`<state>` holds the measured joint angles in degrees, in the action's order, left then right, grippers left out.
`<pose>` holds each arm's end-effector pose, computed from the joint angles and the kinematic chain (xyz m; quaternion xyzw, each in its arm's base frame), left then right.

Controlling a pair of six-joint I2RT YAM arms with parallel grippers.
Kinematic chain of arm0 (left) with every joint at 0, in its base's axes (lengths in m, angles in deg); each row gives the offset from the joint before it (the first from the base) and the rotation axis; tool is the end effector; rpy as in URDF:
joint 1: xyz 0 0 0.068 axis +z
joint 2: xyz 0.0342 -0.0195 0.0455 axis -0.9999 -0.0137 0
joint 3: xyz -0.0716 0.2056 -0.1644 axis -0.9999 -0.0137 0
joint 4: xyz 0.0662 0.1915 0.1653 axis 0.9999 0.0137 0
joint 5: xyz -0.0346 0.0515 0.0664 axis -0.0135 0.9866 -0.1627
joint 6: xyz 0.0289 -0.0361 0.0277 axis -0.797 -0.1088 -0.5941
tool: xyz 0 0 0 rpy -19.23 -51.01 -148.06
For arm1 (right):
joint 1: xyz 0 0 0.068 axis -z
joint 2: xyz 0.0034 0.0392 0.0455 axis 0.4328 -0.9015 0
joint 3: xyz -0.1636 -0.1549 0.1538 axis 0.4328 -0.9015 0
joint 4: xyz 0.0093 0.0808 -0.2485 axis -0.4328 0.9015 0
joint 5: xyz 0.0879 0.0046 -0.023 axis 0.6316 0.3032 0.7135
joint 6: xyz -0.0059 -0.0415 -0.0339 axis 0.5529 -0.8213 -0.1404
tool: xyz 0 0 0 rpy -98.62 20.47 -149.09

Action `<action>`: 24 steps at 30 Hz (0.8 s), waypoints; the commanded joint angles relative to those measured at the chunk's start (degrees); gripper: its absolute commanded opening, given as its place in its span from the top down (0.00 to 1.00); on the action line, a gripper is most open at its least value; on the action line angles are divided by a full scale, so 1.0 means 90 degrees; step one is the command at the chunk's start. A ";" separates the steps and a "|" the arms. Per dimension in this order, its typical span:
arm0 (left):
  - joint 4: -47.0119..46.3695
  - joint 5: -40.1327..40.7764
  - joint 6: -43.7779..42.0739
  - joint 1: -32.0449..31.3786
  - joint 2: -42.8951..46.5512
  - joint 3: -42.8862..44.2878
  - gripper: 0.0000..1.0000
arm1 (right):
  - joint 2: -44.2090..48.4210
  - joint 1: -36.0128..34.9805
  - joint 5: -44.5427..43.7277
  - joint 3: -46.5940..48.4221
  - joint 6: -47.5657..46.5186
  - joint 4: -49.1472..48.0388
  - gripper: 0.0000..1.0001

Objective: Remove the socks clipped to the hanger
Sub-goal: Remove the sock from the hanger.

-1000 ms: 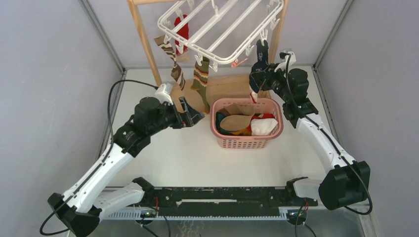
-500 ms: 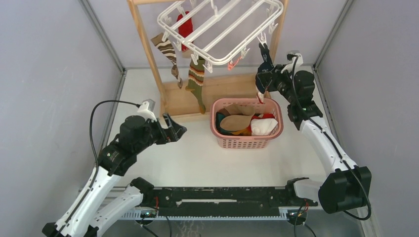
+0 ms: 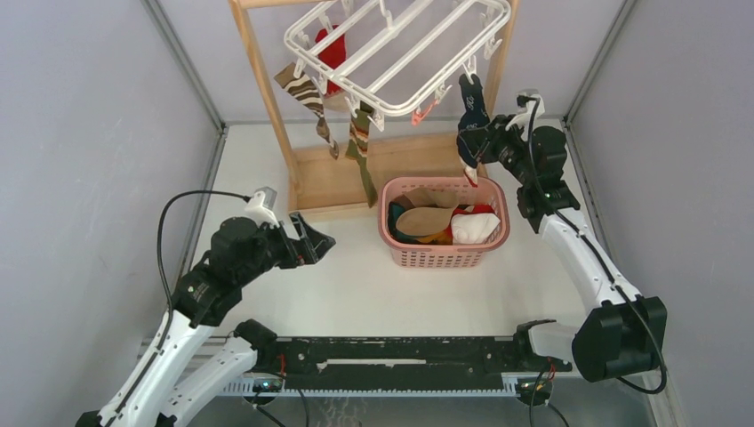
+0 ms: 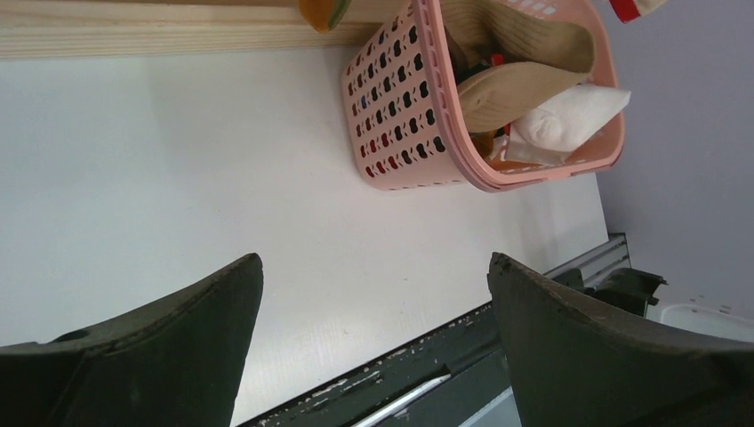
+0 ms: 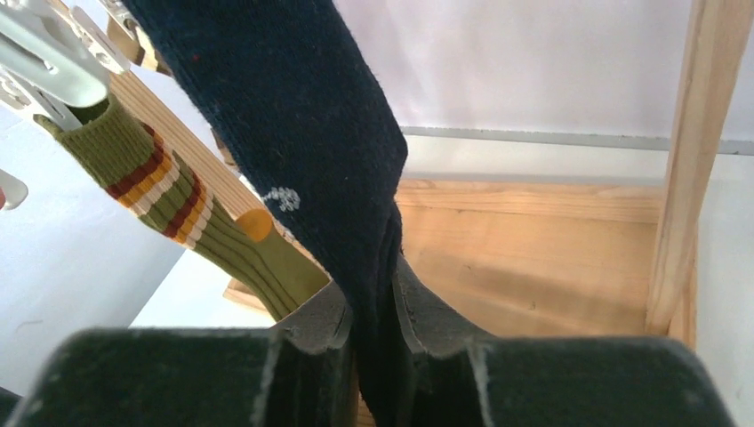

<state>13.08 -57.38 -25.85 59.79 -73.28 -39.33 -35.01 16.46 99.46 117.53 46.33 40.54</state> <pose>0.1093 -0.0647 0.3278 -0.0400 0.8483 -0.3180 0.4216 0.2860 0.0591 0.3685 -0.0530 0.7194 0.3037 0.6224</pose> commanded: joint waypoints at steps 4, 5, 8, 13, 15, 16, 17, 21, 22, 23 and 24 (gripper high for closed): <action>-0.0022 -0.0985 -0.0163 0.0047 -0.0045 -0.0009 0.00 | -0.0276 0.0061 0.0429 0.0026 0.0553 -0.0758 0.72; 0.0001 -0.1058 -0.0207 0.0047 -0.0045 -0.0015 0.00 | -0.0338 0.0063 0.0474 0.0031 0.0618 -0.0772 0.72; 0.0021 -0.1307 -0.0262 0.0047 -0.0065 -0.0012 0.00 | -0.0533 0.0074 0.0531 0.0031 0.0940 -0.0724 0.72; 0.0015 -0.1408 -0.0277 0.0047 0.0004 -0.0006 0.00 | -0.0861 0.0066 0.1109 0.0028 0.1531 -0.0809 0.72; 0.0025 -0.1433 -0.0263 0.0047 0.0017 0.0004 0.00 | -0.0841 0.0023 0.1142 0.0029 0.1587 -0.0680 0.72; 0.0003 -0.1437 -0.0259 0.0047 0.0059 0.0004 0.00 | -0.0814 -0.0018 0.1137 0.0023 0.1574 -0.0635 0.72; -0.0022 -0.1408 -0.0244 0.0049 0.0127 -0.0012 0.00 | -0.0790 -0.0044 0.1139 0.0031 0.1566 -0.0592 0.73; -0.0051 -0.1139 -0.0238 0.0047 0.0337 -0.0067 0.00 | -0.0748 -0.0175 0.1149 0.0039 0.1615 -0.0522 0.81; -0.0049 -0.1153 -0.0245 0.0047 0.0314 -0.0068 0.00 | -0.0742 -0.0218 0.1156 0.0036 0.1637 -0.0501 0.82; -0.0039 -0.1175 -0.0247 0.0045 0.0255 -0.0060 0.00 | -0.0726 -0.0248 0.1143 0.0038 0.1658 -0.0465 0.83; -0.0005 -0.1212 -0.0243 0.0045 0.0172 -0.0045 0.00 | -0.0703 -0.0301 0.1142 0.0035 0.1695 -0.0434 0.84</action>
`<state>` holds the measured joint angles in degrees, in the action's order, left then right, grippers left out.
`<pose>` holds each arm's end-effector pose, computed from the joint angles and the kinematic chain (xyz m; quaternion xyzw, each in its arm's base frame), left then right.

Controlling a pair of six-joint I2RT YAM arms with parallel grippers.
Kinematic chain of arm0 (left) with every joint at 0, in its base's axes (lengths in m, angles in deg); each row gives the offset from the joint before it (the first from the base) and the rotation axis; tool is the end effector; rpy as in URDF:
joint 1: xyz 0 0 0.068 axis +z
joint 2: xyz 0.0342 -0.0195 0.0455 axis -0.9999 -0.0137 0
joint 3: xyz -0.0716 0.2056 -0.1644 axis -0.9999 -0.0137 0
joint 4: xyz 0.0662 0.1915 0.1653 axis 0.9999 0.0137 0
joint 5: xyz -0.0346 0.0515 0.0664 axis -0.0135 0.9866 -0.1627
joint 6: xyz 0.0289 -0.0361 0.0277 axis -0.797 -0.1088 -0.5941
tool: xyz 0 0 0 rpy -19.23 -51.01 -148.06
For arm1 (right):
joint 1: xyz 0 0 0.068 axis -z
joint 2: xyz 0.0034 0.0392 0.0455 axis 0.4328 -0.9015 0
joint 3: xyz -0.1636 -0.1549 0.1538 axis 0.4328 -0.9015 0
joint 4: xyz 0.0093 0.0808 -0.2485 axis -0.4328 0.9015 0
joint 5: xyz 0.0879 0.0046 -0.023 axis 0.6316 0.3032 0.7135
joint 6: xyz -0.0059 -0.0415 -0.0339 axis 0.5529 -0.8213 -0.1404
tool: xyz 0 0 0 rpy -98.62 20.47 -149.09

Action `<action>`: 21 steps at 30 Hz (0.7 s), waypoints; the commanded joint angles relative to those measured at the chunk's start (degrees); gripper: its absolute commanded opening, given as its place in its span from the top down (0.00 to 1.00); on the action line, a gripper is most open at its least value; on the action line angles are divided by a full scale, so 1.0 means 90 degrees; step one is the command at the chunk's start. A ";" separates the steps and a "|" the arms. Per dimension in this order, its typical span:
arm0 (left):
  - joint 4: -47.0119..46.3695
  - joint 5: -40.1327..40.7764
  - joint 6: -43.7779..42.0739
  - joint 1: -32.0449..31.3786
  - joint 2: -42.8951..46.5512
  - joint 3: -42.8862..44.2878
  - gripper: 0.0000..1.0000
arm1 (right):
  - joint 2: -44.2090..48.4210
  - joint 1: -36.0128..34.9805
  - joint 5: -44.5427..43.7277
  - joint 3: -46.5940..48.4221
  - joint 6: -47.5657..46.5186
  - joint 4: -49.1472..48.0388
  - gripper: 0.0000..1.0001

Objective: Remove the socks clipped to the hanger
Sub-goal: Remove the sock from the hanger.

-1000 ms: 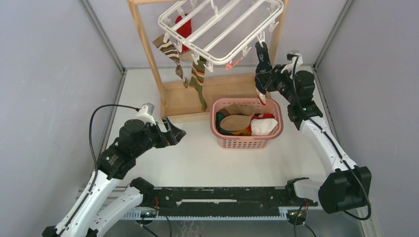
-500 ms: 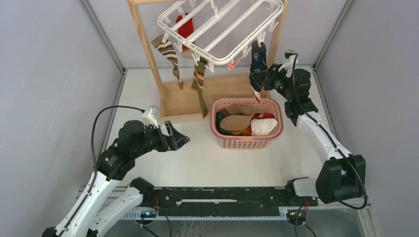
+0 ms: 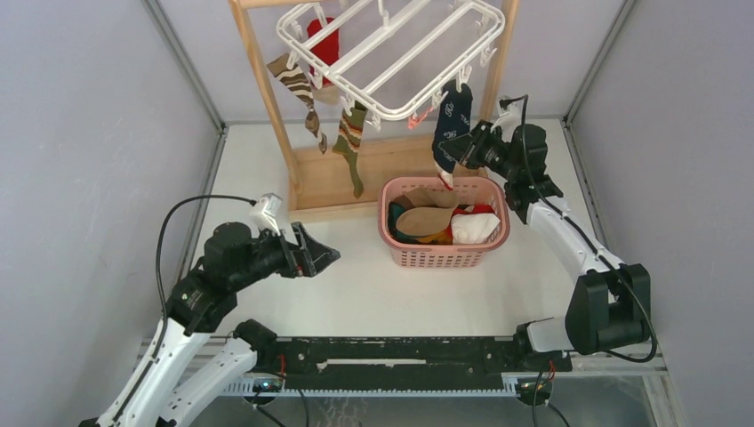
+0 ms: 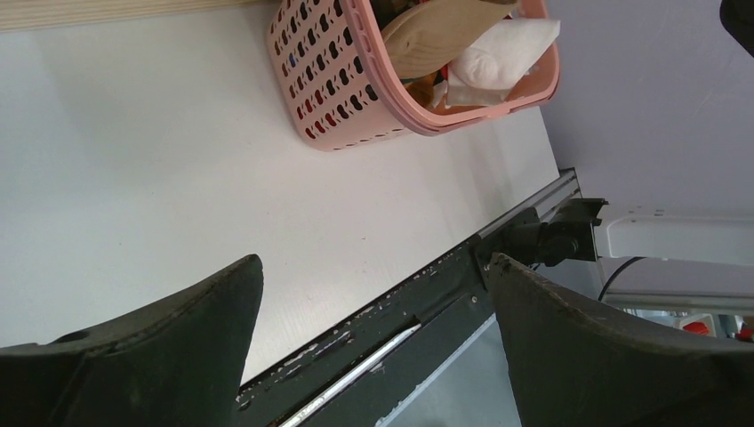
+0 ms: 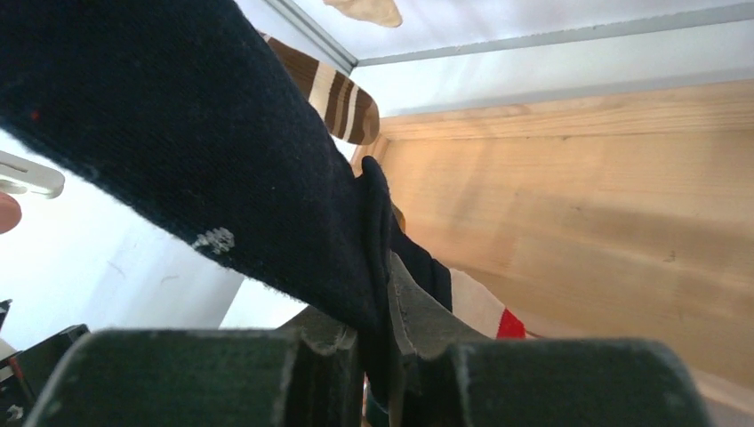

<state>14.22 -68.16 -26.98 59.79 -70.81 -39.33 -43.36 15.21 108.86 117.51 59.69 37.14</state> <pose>0.0963 -0.0649 0.3308 0.0198 0.8388 -0.3830 0.3865 0.3158 0.0764 0.3328 -0.0196 0.7454 0.4244 0.5136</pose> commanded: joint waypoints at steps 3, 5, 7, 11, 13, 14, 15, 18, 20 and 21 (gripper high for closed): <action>-0.0022 -0.0009 -0.0113 0.0038 -0.0218 -0.0018 0.00 | 0.0292 -0.0320 0.0120 0.0167 0.0138 0.0356 0.85; -0.0041 0.0063 -0.0128 0.0038 -0.0277 -0.0046 0.00 | 0.0412 -0.0501 0.0047 0.0180 -0.0004 0.0633 0.85; -0.0076 0.0073 -0.0194 0.0038 -0.0421 -0.0046 0.00 | 0.0543 -0.0645 -0.0009 0.0175 -0.0170 0.0911 0.85; -0.0152 0.0281 -0.0277 0.0038 -0.0633 -0.0011 0.00 | 0.0802 -0.0908 -0.0075 0.0228 -0.0549 0.1421 0.85; -0.0265 0.0408 -0.0236 0.0038 -0.0665 -0.0034 0.00 | 0.0907 -0.0997 -0.0109 0.0243 -0.0654 0.1715 0.85; -0.0284 0.0453 -0.0225 0.0038 -0.0687 -0.0018 0.00 | 0.0947 -0.1035 -0.0110 0.0243 -0.0687 0.1792 0.85; -0.0305 0.0495 -0.0208 0.0038 -0.0716 0.0003 0.00 | 0.0984 -0.1076 -0.0086 0.0248 -0.0713 0.1856 0.85; -0.0388 0.0627 -0.0176 0.0038 -0.0745 0.0050 0.00 | 0.1069 -0.1264 -0.0120 0.0247 -0.0819 0.2023 0.85; -0.0402 0.0671 -0.0185 0.0038 -0.0798 0.0139 0.00 | 0.1092 -0.1417 -0.0132 0.0243 -0.0862 0.2070 0.85; -0.0421 0.0664 -0.0201 0.0038 -0.0858 0.0180 0.00 | 0.1092 -0.1513 -0.0147 0.0242 -0.0865 0.2082 0.85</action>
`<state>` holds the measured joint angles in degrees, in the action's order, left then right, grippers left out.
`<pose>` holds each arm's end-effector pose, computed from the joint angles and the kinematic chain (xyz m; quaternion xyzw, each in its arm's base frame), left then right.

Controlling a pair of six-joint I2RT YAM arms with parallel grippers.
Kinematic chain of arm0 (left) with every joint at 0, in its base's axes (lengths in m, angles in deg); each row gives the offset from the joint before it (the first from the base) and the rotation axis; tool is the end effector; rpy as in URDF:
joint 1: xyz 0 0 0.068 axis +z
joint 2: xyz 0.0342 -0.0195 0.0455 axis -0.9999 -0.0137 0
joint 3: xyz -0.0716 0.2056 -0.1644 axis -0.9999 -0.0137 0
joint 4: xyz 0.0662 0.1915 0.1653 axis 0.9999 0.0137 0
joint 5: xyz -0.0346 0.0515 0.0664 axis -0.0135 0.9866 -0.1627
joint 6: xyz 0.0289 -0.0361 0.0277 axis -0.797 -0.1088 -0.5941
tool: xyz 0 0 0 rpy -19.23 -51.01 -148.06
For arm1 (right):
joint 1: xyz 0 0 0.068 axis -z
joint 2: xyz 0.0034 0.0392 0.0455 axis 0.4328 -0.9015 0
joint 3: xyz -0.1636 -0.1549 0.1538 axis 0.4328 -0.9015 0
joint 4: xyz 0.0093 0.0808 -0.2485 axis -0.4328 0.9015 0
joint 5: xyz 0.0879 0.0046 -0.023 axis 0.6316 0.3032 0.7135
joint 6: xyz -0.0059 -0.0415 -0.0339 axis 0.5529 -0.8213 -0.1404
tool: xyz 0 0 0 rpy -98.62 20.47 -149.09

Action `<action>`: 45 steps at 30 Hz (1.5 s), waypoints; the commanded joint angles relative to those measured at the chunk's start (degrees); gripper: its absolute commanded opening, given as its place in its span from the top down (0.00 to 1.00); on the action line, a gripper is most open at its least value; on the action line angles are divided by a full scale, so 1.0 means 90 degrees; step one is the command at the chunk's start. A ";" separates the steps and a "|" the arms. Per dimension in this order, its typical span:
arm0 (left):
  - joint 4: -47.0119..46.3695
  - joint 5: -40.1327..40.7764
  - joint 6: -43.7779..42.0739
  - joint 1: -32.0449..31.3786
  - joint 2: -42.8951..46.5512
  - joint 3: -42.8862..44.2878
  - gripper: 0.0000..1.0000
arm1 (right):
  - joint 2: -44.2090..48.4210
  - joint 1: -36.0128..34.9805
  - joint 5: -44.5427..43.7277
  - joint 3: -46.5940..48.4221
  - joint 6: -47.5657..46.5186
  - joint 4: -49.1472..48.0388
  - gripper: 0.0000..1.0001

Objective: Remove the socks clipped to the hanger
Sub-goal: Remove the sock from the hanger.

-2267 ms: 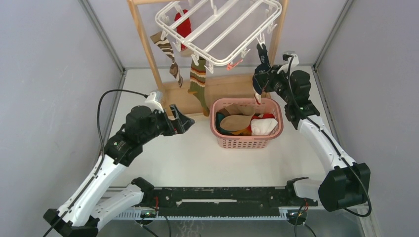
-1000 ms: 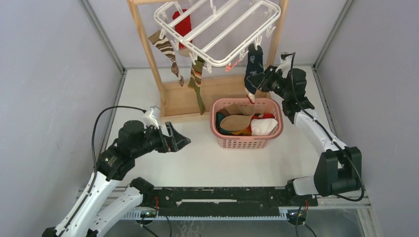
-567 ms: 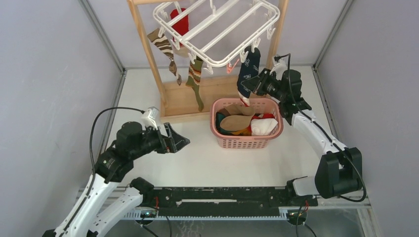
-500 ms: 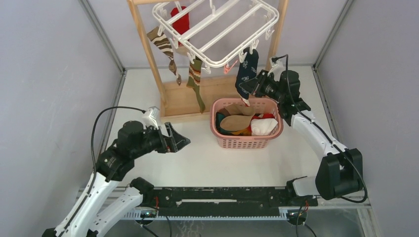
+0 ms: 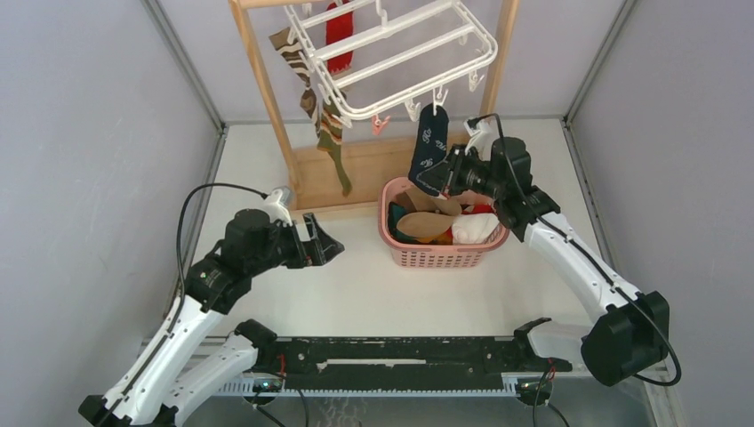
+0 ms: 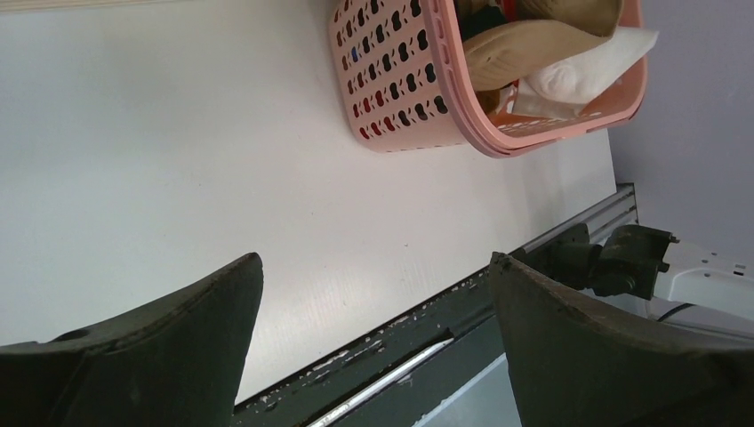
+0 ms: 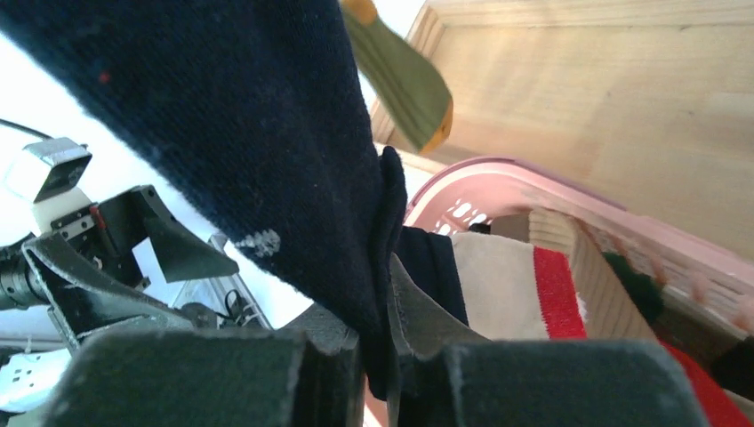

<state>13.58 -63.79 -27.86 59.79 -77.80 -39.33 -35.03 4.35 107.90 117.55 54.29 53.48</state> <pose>0.1210 -0.0758 0.3182 -0.0003 0.8692 -0.3311 0.3672 0.2601 0.1201 0.3453 -0.1029 0.7780 0.4316 0.4448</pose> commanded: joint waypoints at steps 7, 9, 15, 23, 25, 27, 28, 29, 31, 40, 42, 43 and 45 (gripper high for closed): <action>-0.0498 0.0156 -0.0187 0.0038 -0.0617 0.0478 0.00 | 0.0071 -0.0640 0.0013 0.0238 -0.0169 0.0161 0.86; -0.0597 0.0140 -0.0171 0.0043 -0.0741 0.0518 0.00 | 0.0070 -0.0728 0.0063 0.0239 -0.0168 0.0139 0.86; -0.0854 0.0130 -0.0151 0.0038 -0.1056 0.0648 0.00 | -0.0109 -0.1003 0.0262 0.0545 -0.0427 0.0429 0.87; -0.1310 -0.0162 -0.0212 0.0038 -0.1554 0.0799 0.00 | -0.0359 -0.1253 0.0562 0.0869 -0.0340 0.0301 0.86; -0.1471 -0.0320 -0.0199 0.0038 -0.1631 0.0806 0.00 | -0.0377 -0.1280 0.0558 0.0869 -0.0293 0.0211 0.86; -0.1599 -0.0346 -0.0195 0.0038 -0.1630 0.0789 0.00 | -0.0365 -0.1319 0.0511 0.0869 -0.0295 0.0133 0.86; -0.1648 -0.0310 -0.0179 0.0038 -0.1612 0.0761 0.00 | -0.0353 -0.1337 0.0466 0.0874 -0.0301 0.0102 0.86; -0.1706 -0.0305 -0.0151 0.0038 -0.1576 0.0718 0.00 | -0.0330 -0.1364 0.0400 0.0873 -0.0299 0.0087 0.86; -0.1911 -0.0358 -0.0061 0.0038 -0.1504 0.0590 0.00 | -0.0295 -0.1398 0.0289 0.0862 -0.0277 0.0060 0.86; -0.2448 -0.0639 0.0029 0.0040 -0.1485 0.0392 0.00 | -0.0583 -0.1374 0.0437 0.0742 0.0000 -0.0745 0.85; -0.2441 -0.0636 -0.0003 0.0038 -0.1459 0.0426 0.00 | -0.0662 -0.1332 0.0353 0.0743 -0.0052 -0.0786 0.84; -0.2439 -0.0618 -0.0007 0.0038 -0.1442 0.0429 0.00 | -0.0699 -0.1316 0.0315 0.0742 -0.0070 -0.0792 0.84; -0.2436 -0.0605 -0.0014 0.0038 -0.1428 0.0430 0.00 | -0.0761 -0.1284 0.0227 0.0744 -0.0127 -0.0838 0.84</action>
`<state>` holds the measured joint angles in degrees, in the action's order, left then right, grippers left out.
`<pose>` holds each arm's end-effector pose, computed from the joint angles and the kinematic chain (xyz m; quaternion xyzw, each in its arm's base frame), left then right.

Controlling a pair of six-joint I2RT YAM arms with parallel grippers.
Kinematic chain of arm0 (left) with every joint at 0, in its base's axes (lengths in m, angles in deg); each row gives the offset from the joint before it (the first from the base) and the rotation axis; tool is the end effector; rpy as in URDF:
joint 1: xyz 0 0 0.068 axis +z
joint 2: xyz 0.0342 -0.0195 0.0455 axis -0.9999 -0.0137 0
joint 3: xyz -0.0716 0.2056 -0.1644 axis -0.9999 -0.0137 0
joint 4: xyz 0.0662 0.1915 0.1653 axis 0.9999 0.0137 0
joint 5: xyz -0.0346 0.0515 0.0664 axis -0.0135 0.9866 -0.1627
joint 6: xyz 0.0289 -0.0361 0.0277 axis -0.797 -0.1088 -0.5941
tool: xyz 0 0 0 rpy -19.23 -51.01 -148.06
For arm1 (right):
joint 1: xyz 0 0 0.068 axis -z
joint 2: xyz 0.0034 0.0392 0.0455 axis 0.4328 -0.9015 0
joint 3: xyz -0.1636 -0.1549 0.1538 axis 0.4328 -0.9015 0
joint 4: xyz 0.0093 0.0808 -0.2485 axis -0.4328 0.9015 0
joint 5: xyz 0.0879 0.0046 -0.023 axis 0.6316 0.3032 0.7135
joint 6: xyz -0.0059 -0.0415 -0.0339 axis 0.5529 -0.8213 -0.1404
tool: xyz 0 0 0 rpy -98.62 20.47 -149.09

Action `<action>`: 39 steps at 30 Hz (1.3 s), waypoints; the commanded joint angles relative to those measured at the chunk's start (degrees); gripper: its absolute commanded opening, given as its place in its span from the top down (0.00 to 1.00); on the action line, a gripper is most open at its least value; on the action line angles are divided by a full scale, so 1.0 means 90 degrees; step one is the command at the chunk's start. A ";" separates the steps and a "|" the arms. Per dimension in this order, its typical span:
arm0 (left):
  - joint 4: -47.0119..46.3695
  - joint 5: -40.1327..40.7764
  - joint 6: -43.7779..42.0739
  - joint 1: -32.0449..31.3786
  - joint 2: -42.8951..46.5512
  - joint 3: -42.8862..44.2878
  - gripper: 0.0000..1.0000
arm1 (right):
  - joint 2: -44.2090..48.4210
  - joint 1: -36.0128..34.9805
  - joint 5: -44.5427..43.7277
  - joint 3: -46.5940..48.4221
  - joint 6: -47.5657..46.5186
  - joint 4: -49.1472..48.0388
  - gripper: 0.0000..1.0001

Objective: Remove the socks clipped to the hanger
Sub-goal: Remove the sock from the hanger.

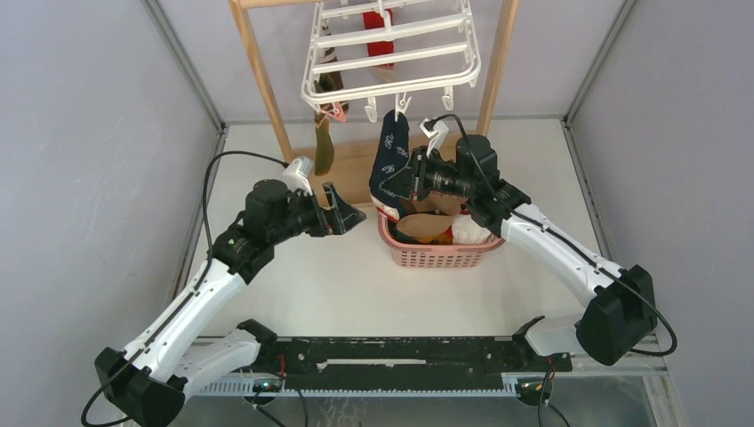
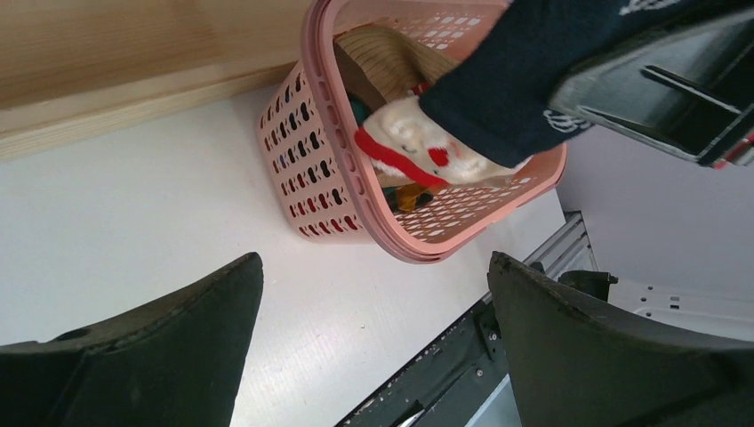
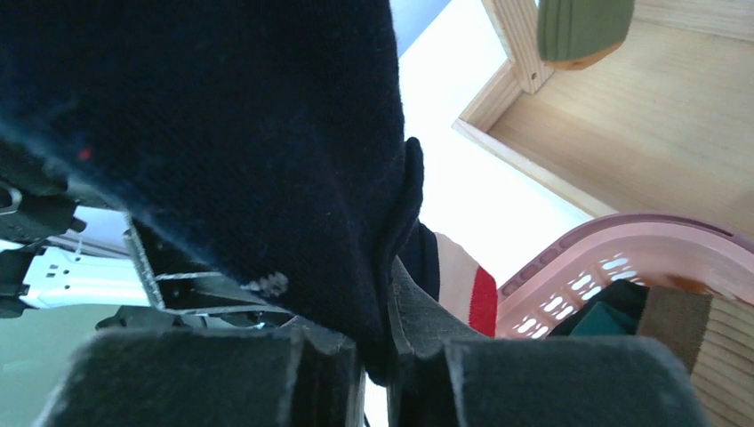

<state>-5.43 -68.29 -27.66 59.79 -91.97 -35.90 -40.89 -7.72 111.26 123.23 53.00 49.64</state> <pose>0.1782 -0.1112 0.3321 0.0277 0.8296 -0.3879 0.4006 0.2503 0.1879 0.3588 -0.2156 0.7344 0.4958 0.4104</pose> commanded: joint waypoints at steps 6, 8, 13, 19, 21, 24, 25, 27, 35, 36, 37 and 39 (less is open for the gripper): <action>-0.0409 -0.0110 0.0006 0.0038 0.0105 -0.0031 0.00 | -0.0233 0.0180 -0.0097 0.0112 0.0167 -0.0673 0.84; -0.0477 -0.0115 0.0048 0.0038 0.0081 -0.0061 0.00 | -0.0246 0.0176 -0.0068 0.0112 0.0205 -0.0710 0.84; -0.0560 -0.0122 0.0100 0.0038 0.0090 -0.0060 0.00 | -0.0294 0.0140 -0.0084 0.0113 0.0132 -0.0570 0.81; -0.0551 -0.0134 0.0100 0.0038 0.0115 -0.0054 0.00 | -0.0355 0.0085 -0.0255 0.0112 -0.0034 -0.0458 0.68; -0.0542 -0.0134 0.0100 0.0036 0.0150 -0.0069 0.00 | -0.0412 0.0084 -0.0294 0.0112 -0.0086 -0.0483 0.66; -0.0499 -0.0129 0.0072 0.0038 0.0188 -0.0088 0.00 | -0.0524 0.0083 -0.0389 0.0112 -0.0154 -0.0541 0.65; -0.0476 -0.0124 0.0064 0.0039 0.0201 -0.0093 0.00 | -0.0563 0.0084 -0.0428 0.0112 -0.0175 -0.0554 0.65; -0.0439 -0.0115 0.0043 0.0038 0.0216 -0.0098 0.00 | -0.0677 0.0075 -0.0487 0.0110 -0.0226 -0.0555 0.64; -0.0396 -0.0095 -0.0017 0.0038 0.0218 -0.0117 0.00 | -0.0987 0.0071 -0.0614 0.0110 -0.0377 -0.0631 0.72; -0.0391 -0.0102 -0.0017 0.0038 0.0212 -0.0126 0.00 | -0.0996 0.0075 -0.0634 0.0110 -0.0390 -0.0638 0.76; -0.0394 -0.0105 -0.0024 0.0038 0.0216 -0.0136 0.00 | -0.0998 0.0079 -0.0656 0.0110 -0.0399 -0.0643 0.79; -0.0386 -0.0105 -0.0027 0.0040 0.0215 -0.0161 0.00 | -0.1004 0.0088 -0.0677 0.0107 -0.0410 -0.0625 0.82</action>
<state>-7.81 -68.42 -27.40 59.79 -91.09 -35.94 -50.07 -6.69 106.37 123.23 51.03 46.34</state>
